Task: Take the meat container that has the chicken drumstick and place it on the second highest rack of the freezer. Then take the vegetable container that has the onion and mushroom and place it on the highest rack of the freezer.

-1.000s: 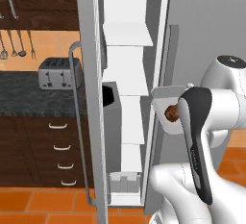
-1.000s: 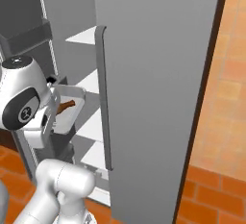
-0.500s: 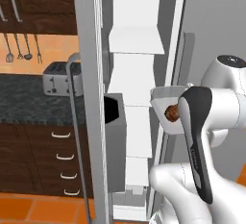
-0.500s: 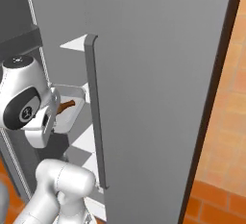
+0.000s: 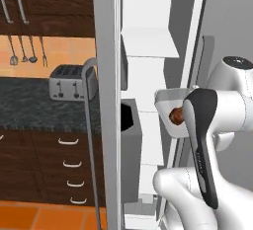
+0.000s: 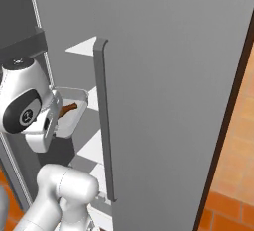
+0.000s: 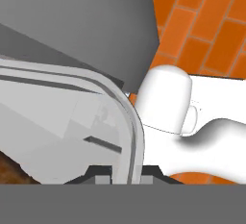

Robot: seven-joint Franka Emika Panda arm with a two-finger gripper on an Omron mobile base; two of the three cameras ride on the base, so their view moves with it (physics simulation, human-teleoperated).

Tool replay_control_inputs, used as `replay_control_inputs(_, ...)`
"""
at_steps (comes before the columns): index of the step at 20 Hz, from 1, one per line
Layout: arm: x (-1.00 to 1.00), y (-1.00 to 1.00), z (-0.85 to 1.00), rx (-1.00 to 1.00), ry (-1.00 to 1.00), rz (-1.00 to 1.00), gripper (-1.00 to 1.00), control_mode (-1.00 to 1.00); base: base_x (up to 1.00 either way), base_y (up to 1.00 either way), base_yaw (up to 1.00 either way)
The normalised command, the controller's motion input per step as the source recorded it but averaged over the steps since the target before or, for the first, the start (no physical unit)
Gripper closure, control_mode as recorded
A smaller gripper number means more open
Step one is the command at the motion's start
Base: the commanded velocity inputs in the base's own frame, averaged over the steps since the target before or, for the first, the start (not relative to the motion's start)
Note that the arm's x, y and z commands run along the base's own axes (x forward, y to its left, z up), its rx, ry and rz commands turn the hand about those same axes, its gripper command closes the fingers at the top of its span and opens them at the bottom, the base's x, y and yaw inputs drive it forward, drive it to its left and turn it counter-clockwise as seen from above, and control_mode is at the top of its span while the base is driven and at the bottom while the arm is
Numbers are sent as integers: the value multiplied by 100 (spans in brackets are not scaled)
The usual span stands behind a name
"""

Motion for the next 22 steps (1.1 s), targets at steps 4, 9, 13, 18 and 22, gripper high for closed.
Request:
replay_control_inputs(4,0,0,0,0,0,0,100,100,23,13,0)
replay_control_inputs(9,0,0,0,0,0,0,100,100,38,15,-7)
replay_control_inputs(13,0,0,0,0,0,0,100,100,30,28,-8)
replay_control_inputs(18,0,0,0,0,0,0,100,100,28,24,-6)
replay_control_inputs(22,0,0,0,0,0,0,100,100,18,2,-2)
